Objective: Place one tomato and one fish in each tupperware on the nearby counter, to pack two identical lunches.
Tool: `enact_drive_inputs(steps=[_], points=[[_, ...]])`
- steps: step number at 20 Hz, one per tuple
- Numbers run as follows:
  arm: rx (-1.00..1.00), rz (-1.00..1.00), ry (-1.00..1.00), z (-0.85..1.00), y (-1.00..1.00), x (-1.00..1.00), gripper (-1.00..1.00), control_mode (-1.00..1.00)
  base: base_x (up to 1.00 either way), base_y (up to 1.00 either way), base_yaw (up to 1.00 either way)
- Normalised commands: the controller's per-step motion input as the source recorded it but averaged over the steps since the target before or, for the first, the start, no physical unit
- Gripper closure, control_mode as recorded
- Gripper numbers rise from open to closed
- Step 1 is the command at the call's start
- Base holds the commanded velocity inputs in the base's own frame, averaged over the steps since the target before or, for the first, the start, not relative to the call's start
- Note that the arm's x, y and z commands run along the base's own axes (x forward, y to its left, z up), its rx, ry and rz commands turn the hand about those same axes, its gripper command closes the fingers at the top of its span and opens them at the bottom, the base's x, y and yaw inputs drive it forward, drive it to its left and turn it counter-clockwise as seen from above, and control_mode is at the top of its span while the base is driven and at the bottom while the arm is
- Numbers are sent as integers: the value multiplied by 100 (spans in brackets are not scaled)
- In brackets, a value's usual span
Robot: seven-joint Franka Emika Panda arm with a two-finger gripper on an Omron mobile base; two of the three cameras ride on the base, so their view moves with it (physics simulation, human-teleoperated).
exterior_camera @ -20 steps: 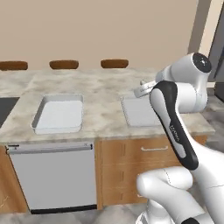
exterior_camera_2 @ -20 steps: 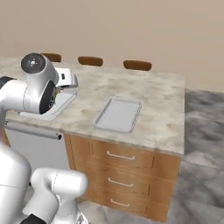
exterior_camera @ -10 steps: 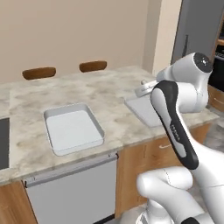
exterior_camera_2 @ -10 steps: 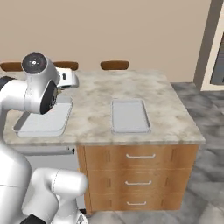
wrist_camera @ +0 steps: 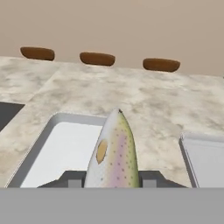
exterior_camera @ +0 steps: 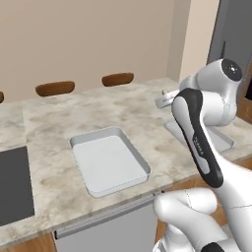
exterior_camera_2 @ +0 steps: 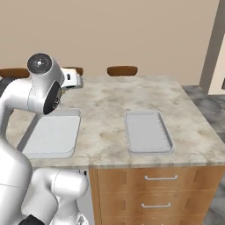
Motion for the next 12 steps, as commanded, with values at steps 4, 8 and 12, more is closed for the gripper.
enact_drive_inputs(steps=[4,8,12], points=[[0,0,0,0,0,0,100,100,35,46,0],[0,-7,0,-26,36,0,100,-100,1,13,0],[0,-9,1,-53,54,0,100,-100,0,0,0]])
